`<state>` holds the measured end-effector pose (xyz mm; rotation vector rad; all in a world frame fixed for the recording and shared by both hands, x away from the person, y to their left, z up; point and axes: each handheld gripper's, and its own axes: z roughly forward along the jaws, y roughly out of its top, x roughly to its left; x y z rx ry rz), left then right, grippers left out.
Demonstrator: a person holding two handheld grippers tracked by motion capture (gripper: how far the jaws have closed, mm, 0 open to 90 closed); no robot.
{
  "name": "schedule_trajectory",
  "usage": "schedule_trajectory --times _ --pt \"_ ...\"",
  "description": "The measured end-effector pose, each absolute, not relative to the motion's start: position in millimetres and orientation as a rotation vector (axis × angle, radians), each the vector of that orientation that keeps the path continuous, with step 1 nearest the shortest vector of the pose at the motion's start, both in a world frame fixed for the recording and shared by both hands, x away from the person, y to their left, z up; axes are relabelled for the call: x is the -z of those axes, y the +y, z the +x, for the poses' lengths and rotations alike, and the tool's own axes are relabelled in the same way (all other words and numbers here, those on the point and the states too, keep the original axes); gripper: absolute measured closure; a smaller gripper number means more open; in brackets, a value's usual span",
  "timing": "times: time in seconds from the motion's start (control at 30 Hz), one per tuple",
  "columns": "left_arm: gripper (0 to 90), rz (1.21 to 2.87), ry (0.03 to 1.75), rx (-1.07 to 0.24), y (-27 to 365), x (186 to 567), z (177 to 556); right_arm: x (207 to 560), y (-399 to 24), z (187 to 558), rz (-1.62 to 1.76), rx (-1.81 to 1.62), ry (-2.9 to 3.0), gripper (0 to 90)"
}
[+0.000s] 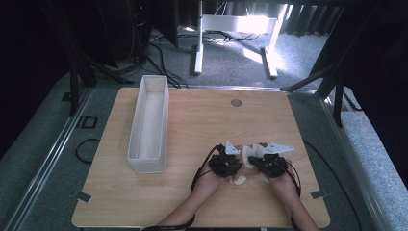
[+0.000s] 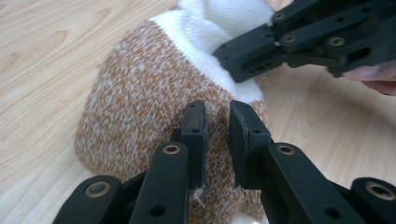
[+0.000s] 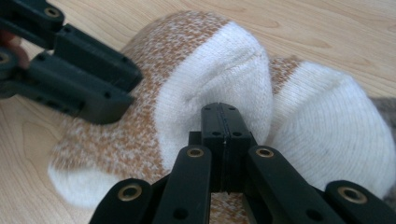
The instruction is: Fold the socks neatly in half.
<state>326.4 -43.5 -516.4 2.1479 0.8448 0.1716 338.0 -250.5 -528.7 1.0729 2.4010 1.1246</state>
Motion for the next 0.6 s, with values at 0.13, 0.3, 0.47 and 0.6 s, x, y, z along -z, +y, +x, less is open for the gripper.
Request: schedule_trajectory --times 0.13,0.3,0.47,0.6 --pt "77.6 2.149 0.838 -0.16 -44.3 516.0 321.6 528.8 -249.4 338.8 1.068 -1.126 2.408 90.0" --pt "77.6 2.14 0.837 -0.149 -46.1 516.2 314.0 529.6 -244.4 340.3 1.048 -1.141 2.417 90.0" --pt "77.6 2.127 0.843 -0.141 -46.5 516.5 311.6 529.4 -242.7 341.5 1.036 -1.145 2.427 90.0" --pt "77.6 2.125 0.837 -0.13 -48.6 516.5 309.2 529.7 -241.8 341.8 1.023 -1.156 2.434 90.0"
